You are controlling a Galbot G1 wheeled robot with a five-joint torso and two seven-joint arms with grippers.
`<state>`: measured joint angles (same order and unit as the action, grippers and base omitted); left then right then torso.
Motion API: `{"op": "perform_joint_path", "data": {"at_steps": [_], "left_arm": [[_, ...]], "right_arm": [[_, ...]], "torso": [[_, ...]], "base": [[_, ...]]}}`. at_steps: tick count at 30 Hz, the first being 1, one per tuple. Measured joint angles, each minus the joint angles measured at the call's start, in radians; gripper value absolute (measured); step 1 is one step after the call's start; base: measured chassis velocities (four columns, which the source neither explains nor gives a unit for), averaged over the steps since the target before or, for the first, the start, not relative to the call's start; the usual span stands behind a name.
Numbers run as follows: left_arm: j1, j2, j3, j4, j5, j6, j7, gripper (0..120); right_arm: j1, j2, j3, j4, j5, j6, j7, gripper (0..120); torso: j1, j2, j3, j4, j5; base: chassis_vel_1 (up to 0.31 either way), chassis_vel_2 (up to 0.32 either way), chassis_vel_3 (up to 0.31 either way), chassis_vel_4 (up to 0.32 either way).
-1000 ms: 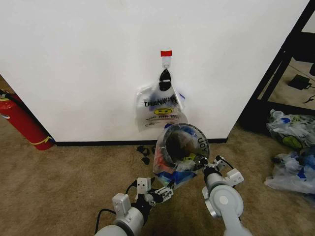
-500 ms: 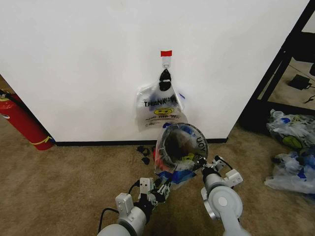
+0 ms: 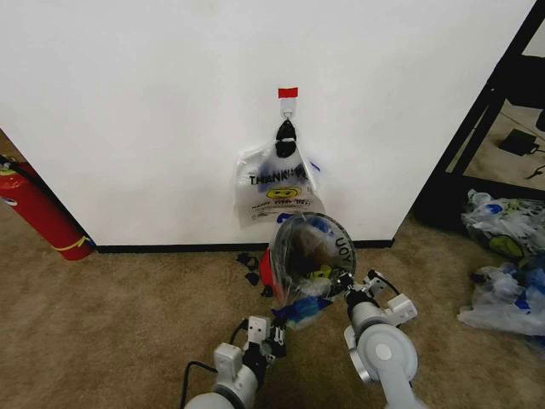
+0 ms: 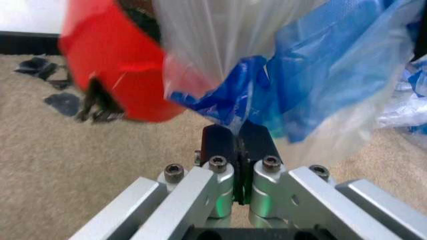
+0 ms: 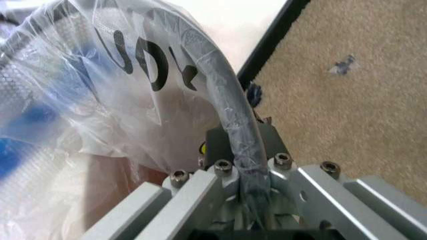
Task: Pick up the garbage bag from the wall and place it over the trash bin.
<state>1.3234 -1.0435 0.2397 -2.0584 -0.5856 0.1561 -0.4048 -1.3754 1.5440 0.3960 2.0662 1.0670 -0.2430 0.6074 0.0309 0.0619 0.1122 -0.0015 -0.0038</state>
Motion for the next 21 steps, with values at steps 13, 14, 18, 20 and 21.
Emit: {"op": "perform_joint_path", "data": {"at_steps": [13, 14, 18, 20, 21], "left_arm": [[-0.075, -0.053, 0.035, 0.136, 0.039, -0.030, -0.018, 0], [-0.077, -0.054, 0.036, 0.139, 0.039, -0.030, -0.018, 0], [-0.080, -0.061, 0.038, 0.142, 0.039, -0.030, -0.018, 0], [-0.080, -0.061, 0.045, 0.138, 0.038, -0.030, -0.019, 0], [-0.079, -0.060, 0.048, 0.134, 0.038, -0.030, -0.019, 0]], "right_arm": [[-0.041, -0.011, -0.008, 0.023, -0.015, -0.016, 0.007, 0], [-0.041, -0.011, -0.010, 0.023, -0.015, -0.017, 0.008, 0], [-0.043, -0.008, -0.015, 0.023, -0.019, -0.020, 0.010, 0], [-0.043, -0.005, -0.018, 0.019, -0.023, -0.020, 0.010, 0], [-0.043, -0.004, -0.018, 0.017, -0.024, -0.020, 0.010, 0]], "torso": [[0.000, 0.000, 0.000, 0.0000, 0.0001], [0.000, 0.000, 0.000, 0.0000, 0.0001], [0.000, 0.000, 0.000, 0.0000, 0.0000], [0.000, 0.000, 0.000, 0.0000, 0.0000], [0.000, 0.000, 0.000, 0.0000, 0.0000]], "base": [[0.000, 0.000, 0.000, 0.000], [0.000, 0.000, 0.000, 0.000], [0.000, 0.000, 0.000, 0.000], [0.000, 0.000, 0.000, 0.000], [0.000, 0.000, 0.000, 0.000]]}}
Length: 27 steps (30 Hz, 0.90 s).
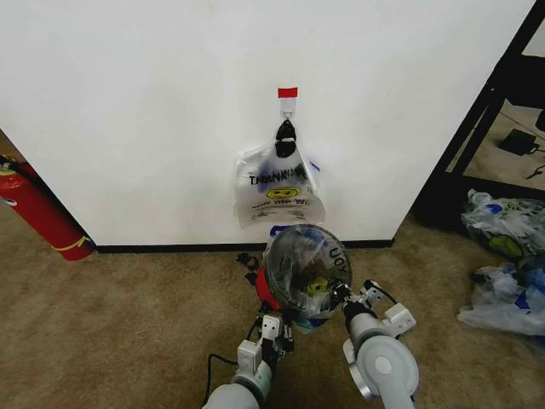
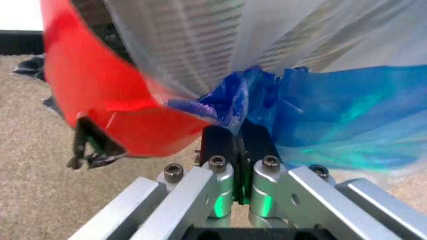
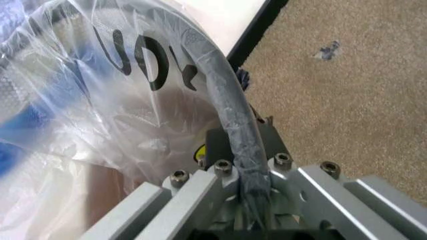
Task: Pick up the garbage bag from the wall and place it over the trash bin.
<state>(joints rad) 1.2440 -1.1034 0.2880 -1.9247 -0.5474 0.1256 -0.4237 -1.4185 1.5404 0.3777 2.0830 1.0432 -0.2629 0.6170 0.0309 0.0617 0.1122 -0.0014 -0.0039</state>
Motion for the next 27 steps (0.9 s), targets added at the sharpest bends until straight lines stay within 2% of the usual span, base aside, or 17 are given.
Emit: {"op": "perform_joint_path", "data": {"at_steps": [1, 5, 8, 12, 16, 19, 22, 26, 27], "left_arm": [[0.000, 0.000, 0.000, 0.000, 0.000, 0.000, 0.000, 0], [0.009, 0.014, 0.009, -0.024, 0.019, 0.020, -0.007, 18], [0.011, 0.018, 0.009, -0.027, 0.024, 0.025, -0.009, 19], [0.035, 0.045, 0.007, -0.050, 0.064, 0.042, -0.020, 46], [0.065, 0.060, -0.009, -0.070, 0.093, 0.044, -0.022, 56], [0.079, 0.055, -0.034, -0.076, 0.130, 0.021, -0.024, 70], [0.081, 0.056, -0.051, -0.088, 0.129, 0.017, -0.030, 79], [0.116, 0.089, -0.100, -0.133, 0.132, -0.002, -0.034, 96], [0.124, 0.093, -0.111, -0.138, 0.133, -0.008, -0.035, 97]], "right_arm": [[0.000, 0.000, 0.000, 0.000, 0.000, 0.000, 0.000, 0], [0.004, 0.004, -0.001, -0.009, -0.002, 0.001, -0.001, 0], [0.005, 0.004, 0.000, -0.011, -0.003, 0.002, -0.002, 0], [0.016, 0.002, 0.006, -0.028, -0.004, 0.014, -0.005, 0], [0.033, -0.001, 0.016, -0.050, -0.003, 0.020, -0.009, 0], [0.044, -0.004, 0.020, -0.074, -0.003, 0.028, -0.021, 0], [0.045, -0.006, 0.019, -0.083, -0.006, 0.029, -0.026, 0], [0.057, -0.013, 0.019, -0.104, -0.011, 0.030, -0.028, 0], [0.058, -0.015, 0.019, -0.105, -0.012, 0.027, -0.027, 0]], "torso": [[0.000, 0.000, 0.000, 0.0000, 0.0000], [0.000, 0.000, 0.000, 0.0000, 0.0000], [0.000, 0.000, 0.000, 0.0000, 0.0000], [0.000, 0.000, 0.000, 0.0000, -0.0001], [0.000, 0.000, 0.000, 0.0001, 0.0000], [0.000, 0.000, 0.000, 0.0000, 0.0000], [0.000, 0.000, 0.000, -0.0001, -0.0001], [0.000, 0.000, 0.000, 0.0000, 0.0000], [0.000, 0.000, 0.000, 0.0000, 0.0000]], "base": [[0.000, 0.000, 0.000, 0.000], [0.000, 0.000, 0.000, 0.000], [0.000, 0.000, 0.000, 0.000], [0.000, 0.000, 0.000, 0.000], [0.000, 0.000, 0.000, 0.000], [0.000, 0.000, 0.000, 0.000], [0.000, 0.000, 0.000, 0.000], [0.000, 0.000, 0.000, 0.000], [0.000, 0.000, 0.000, 0.000]]}}
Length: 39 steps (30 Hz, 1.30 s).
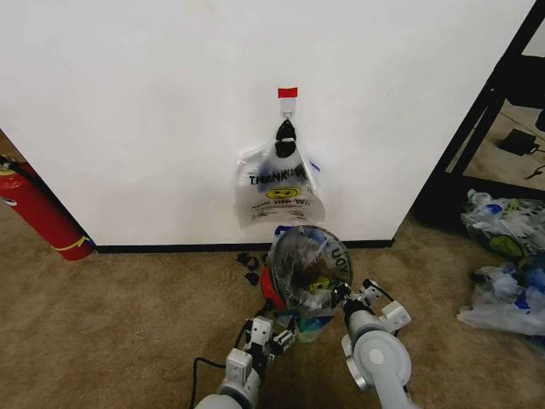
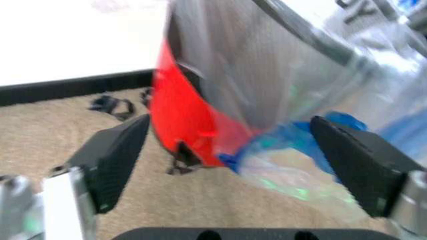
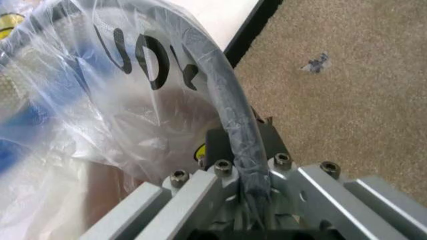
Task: Pick up the garbage bag from the wall and place it over the trash bin.
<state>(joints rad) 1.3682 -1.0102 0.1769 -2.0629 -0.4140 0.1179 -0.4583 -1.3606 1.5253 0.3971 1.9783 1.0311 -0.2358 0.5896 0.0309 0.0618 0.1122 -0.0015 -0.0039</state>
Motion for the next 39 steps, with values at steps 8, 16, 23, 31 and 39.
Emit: {"op": "perform_joint_path", "data": {"at_steps": [8, 16, 23, 31, 39], "left_arm": [[0.114, -0.003, -0.184, -0.055, -0.030, -0.161, 0.004, 100], [0.281, -0.029, -0.415, -0.133, -0.105, -0.227, 0.049, 100], [0.348, -0.055, -0.492, -0.176, -0.113, -0.240, 0.056, 100], [0.350, -0.073, -0.511, -0.195, -0.092, -0.230, 0.060, 100], [0.354, -0.076, -0.554, -0.200, -0.076, -0.231, 0.070, 100]], "right_arm": [[0.004, -0.020, -0.036, -0.031, -0.041, -0.093, 0.019, 0], [0.047, -0.008, -0.083, -0.100, -0.044, -0.160, 0.019, 0], [0.089, 0.004, -0.123, -0.142, -0.057, -0.172, 0.023, 0], [0.094, 0.008, -0.130, -0.151, -0.059, -0.187, 0.008, 0], [0.079, 0.005, -0.128, -0.148, -0.065, -0.174, -0.005, 29]], "torso": [[0.000, 0.000, 0.000, -0.0003, -0.0005], [0.000, 0.000, 0.000, 0.0003, 0.0001], [0.000, 0.000, 0.000, -0.0003, -0.0003], [0.000, 0.000, 0.000, -0.0001, -0.0001], [0.000, 0.000, 0.000, 0.0003, 0.0003]], "base": [[0.000, 0.000, 0.000, 0.000], [0.000, 0.000, 0.000, 0.000], [0.000, 0.000, 0.000, 0.000], [0.000, 0.000, 0.000, 0.000], [0.000, 0.000, 0.000, 0.000]]}}
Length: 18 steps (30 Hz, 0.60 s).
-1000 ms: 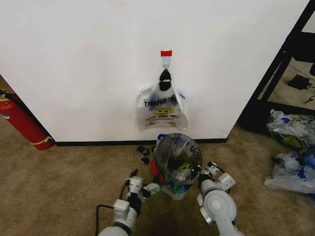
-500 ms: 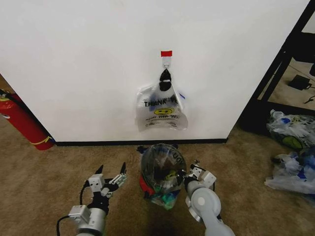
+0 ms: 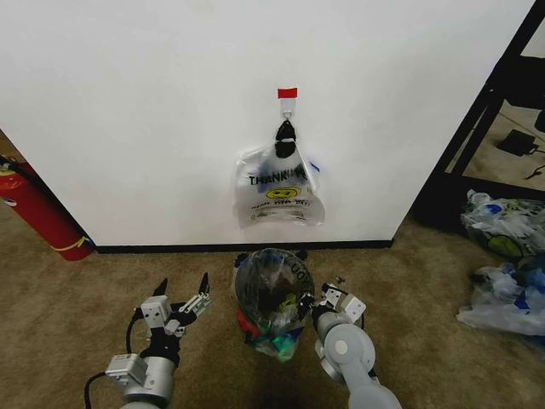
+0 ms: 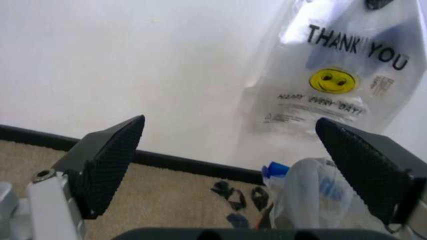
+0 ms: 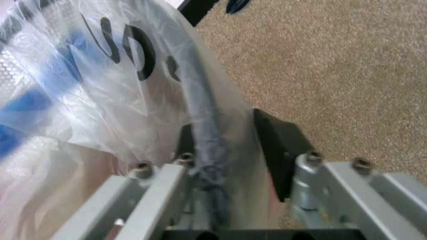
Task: Pick up the garbage bag from the wall and place it over the trash bin.
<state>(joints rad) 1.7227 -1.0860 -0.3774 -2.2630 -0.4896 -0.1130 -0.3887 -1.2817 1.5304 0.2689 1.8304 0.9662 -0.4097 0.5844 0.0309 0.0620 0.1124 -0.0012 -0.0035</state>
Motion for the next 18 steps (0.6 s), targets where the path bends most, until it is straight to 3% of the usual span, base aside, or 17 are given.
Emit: {"op": "perform_joint_path", "data": {"at_steps": [18], "left_arm": [[0.006, -0.005, 0.002, 0.004, 0.002, -0.006, 0.002, 100]], "right_arm": [[-0.025, -0.007, 0.011, 0.027, -0.021, 0.017, -0.050, 91]], "torso": [[0.000, 0.000, 0.000, -0.0003, -0.0004]], "base": [[0.000, 0.000, 0.000, 0.000]]}}
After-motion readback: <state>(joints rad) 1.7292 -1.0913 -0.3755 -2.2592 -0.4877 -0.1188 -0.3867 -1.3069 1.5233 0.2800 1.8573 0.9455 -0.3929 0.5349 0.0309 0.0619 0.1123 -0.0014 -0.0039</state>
